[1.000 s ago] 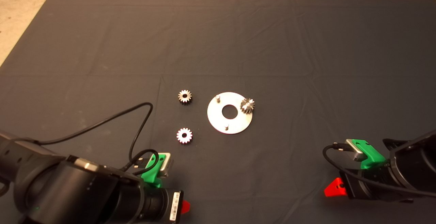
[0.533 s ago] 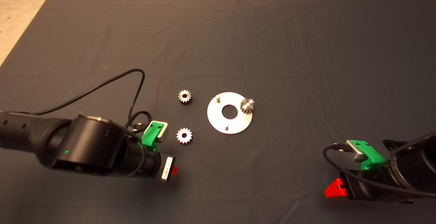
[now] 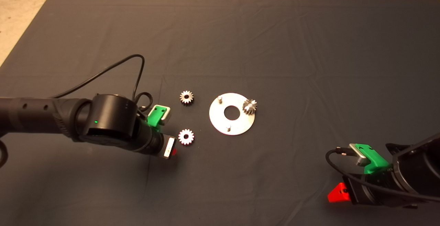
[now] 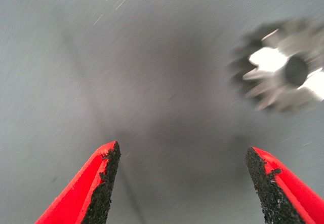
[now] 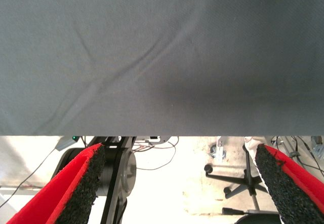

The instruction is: Install three planetary gears onto the carrier pins

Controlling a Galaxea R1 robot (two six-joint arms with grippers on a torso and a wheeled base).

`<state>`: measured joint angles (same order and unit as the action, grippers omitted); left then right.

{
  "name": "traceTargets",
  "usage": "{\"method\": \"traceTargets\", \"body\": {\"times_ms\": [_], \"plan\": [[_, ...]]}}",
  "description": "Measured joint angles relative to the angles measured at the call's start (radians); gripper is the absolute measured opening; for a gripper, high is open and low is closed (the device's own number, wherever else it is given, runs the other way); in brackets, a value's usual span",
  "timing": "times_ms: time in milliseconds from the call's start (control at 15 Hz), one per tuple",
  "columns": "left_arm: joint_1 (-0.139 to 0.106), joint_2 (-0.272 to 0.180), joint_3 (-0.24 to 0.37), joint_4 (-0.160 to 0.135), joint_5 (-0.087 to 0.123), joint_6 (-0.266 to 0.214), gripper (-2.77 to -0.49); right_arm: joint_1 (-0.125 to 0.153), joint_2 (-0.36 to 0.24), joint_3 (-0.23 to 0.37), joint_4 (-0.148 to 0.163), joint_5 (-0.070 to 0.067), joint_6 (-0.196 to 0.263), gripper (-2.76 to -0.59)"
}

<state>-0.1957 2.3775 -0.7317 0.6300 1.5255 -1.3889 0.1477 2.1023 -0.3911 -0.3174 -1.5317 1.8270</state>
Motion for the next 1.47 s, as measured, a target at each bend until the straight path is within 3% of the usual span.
{"method": "traceTargets", "body": {"times_ms": [333, 800, 1067, 1467], "plan": [[-0.008, 0.064, -0.021, 0.003, 0.000, 0.011, -1.50, -0.006, 0.001, 0.000, 0.000, 0.000, 0.000, -1.16], [-0.020, 0.107, -0.027, 0.004, 0.000, -0.005, -1.50, -0.012, 0.003, 0.000, 0.000, -0.001, 0.000, -1.16], [-0.024, 0.119, -0.033, 0.007, 0.000, -0.009, -1.50, -0.012, 0.003, 0.000, 0.000, -0.001, 0.000, -1.16], [-0.024, 0.122, -0.059, 0.034, 0.000, -0.012, -1.50, -0.012, 0.003, 0.000, 0.000, -0.001, 0.000, -1.16]]}}
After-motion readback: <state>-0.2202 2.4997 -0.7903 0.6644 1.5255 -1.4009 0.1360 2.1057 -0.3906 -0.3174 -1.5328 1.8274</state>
